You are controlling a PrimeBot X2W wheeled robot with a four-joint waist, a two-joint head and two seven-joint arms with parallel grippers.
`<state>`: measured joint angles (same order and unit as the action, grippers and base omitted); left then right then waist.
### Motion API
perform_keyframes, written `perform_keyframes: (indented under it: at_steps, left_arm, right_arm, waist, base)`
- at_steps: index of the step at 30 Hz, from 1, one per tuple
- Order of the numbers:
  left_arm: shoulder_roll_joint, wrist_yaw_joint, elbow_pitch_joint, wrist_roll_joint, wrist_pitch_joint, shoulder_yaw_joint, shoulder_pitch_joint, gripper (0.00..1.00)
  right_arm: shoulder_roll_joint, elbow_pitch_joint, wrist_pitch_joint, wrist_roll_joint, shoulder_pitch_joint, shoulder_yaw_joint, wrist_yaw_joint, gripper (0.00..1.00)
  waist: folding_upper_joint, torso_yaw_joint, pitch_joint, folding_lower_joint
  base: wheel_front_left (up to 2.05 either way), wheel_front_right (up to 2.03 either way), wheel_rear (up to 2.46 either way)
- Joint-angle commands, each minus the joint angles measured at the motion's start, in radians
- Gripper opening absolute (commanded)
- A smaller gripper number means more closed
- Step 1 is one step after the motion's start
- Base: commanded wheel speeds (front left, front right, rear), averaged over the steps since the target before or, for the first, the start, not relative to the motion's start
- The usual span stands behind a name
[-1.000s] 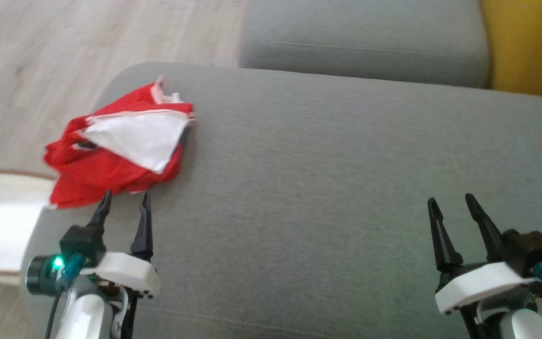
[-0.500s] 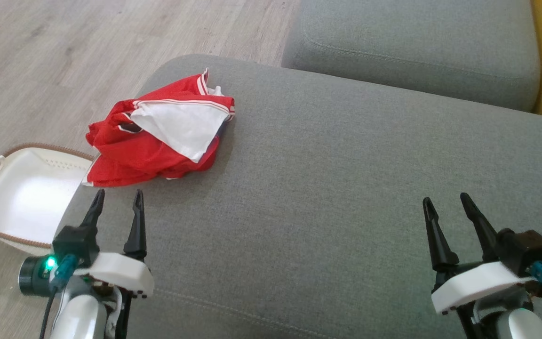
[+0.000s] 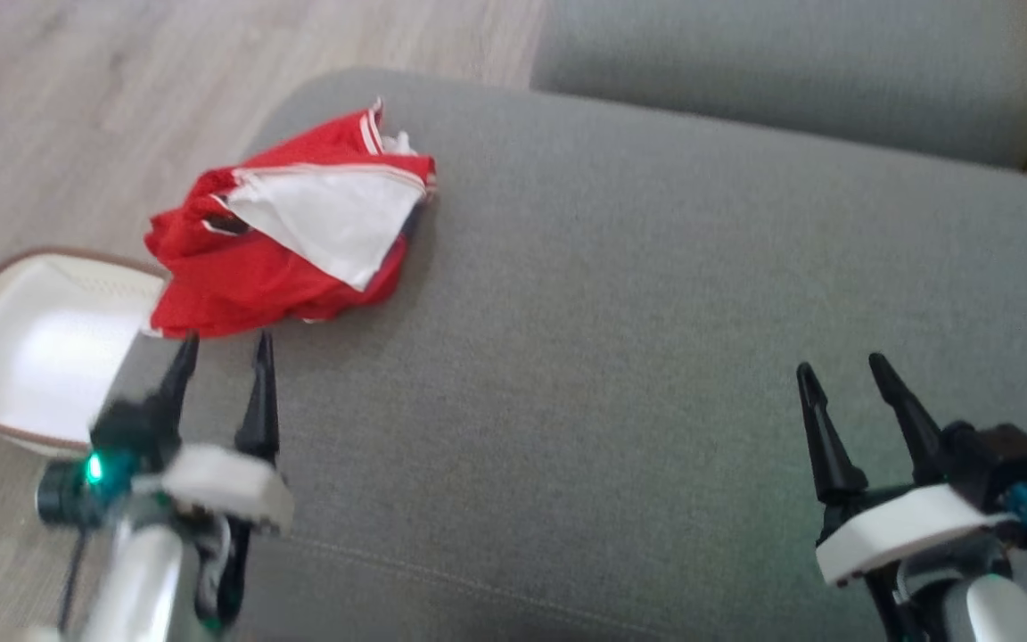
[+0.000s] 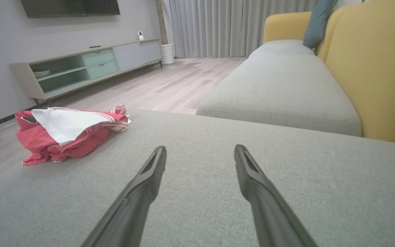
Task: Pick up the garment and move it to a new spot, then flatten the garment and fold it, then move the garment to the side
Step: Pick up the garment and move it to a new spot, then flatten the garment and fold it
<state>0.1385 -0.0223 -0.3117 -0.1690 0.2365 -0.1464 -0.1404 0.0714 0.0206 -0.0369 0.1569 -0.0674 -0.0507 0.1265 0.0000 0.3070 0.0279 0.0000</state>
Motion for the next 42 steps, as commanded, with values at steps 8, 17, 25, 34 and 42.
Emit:
perform_keyframes:
  at_steps: [8, 17, 25, 34, 42]
  left_arm:
    - [0.051, 0.035, -0.064, -0.072, -0.093, 0.083, -0.310, 1.00]
    - [0.141, 0.063, -0.384, -0.101, -0.214, 0.110, -0.613, 1.00]
    - [0.191, 0.063, -0.655, -0.100, -0.407, 0.093, -0.763, 1.00]
    - [0.219, 0.045, -0.654, -0.058, -0.234, 0.057, -0.829, 0.00]
    - [0.233, 0.024, -0.523, -0.037, -0.060, 0.042, -0.824, 0.00]
  right_arm:
    - [0.066, 0.094, -0.034, -0.005, 0.132, -0.015, 0.004, 1.00]
    - [0.090, 0.102, -0.041, 0.003, 0.184, -0.015, 0.004, 1.00]
    - [0.091, 0.104, -0.049, 0.009, 0.191, -0.022, 0.004, 1.00]
    - [0.084, 0.113, -0.056, 0.011, 0.200, -0.011, 0.004, 1.00]
    - [0.057, 0.115, -0.040, 0.007, 0.186, 0.006, 0.004, 1.00]
  waist:
    - [0.0000, -0.076, 0.218, 0.0000]
    - [0.0000, -0.112, 0.327, 0.0000]
    - [0.0000, -0.117, 0.346, 0.0000]
    - [0.0000, -0.111, 0.328, 0.0000]
    - [0.0000, -0.121, 0.230, 0.0000]
  base:
    - [0.00, 0.00, 0.00]
    - [0.00, 0.00, 0.00]
    - [0.00, 0.00, 0.00]
    - [0.00, 0.00, 0.00]
    - [0.00, 0.00, 0.00]
